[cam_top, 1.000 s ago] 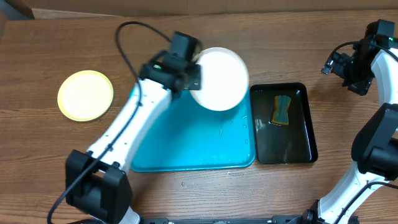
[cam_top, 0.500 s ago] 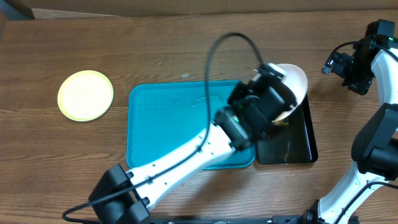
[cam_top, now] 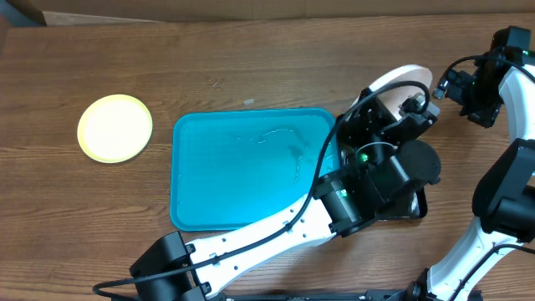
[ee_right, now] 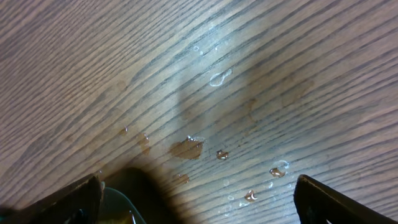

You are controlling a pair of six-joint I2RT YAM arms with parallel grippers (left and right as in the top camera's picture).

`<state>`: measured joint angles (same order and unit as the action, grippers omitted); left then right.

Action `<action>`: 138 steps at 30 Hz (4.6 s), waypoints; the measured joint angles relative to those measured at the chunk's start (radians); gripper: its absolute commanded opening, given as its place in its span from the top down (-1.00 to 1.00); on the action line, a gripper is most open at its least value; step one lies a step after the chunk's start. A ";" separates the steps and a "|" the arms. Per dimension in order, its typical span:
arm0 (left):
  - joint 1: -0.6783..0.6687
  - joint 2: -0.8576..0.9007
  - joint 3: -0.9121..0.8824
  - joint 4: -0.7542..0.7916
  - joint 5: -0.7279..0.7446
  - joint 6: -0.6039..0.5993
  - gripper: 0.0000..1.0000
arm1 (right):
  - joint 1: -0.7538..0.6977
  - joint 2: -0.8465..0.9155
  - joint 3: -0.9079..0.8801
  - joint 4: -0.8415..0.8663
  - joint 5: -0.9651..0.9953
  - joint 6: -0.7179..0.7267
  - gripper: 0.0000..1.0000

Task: Clean dirty plates on tray and stack at the side
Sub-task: 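Lift the white plate with the left gripper and tilt it over the black tray, then swing the white plate left and set it on the yellow plate, then release the white plate and raise the left gripper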

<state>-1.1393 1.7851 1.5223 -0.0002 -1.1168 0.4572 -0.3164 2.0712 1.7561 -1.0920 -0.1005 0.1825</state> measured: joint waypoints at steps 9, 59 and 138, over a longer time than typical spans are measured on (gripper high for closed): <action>-0.002 0.000 0.001 0.060 -0.043 0.092 0.92 | 0.000 0.000 0.000 0.001 0.000 0.000 -1.00; 1.769 0.007 -0.037 -0.872 1.207 -0.870 0.92 | 0.000 0.000 0.000 0.000 0.000 0.000 -1.00; 1.363 0.016 -0.207 -0.578 1.532 -0.689 -1.00 | 0.000 0.000 0.000 0.001 0.000 0.000 -1.00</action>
<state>0.2237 1.8015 1.3151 -0.5781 0.4149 -0.2321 -0.3161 2.0712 1.7561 -1.0908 -0.1001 0.1822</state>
